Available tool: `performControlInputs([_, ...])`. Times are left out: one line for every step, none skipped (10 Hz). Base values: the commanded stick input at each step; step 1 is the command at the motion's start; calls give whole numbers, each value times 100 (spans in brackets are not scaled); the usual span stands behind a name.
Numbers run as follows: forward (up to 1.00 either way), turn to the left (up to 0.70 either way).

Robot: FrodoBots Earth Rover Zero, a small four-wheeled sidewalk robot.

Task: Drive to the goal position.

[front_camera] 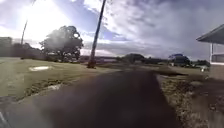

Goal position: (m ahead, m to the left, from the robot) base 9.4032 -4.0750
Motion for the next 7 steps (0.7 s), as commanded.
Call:
performControlInputs([70,0])
performControlInputs([70,0])
performControlInputs([70,0])
performControlInputs([70,0])
performControlInputs([70,0])
performControlInputs([70,0])
performControlInputs([70,0])
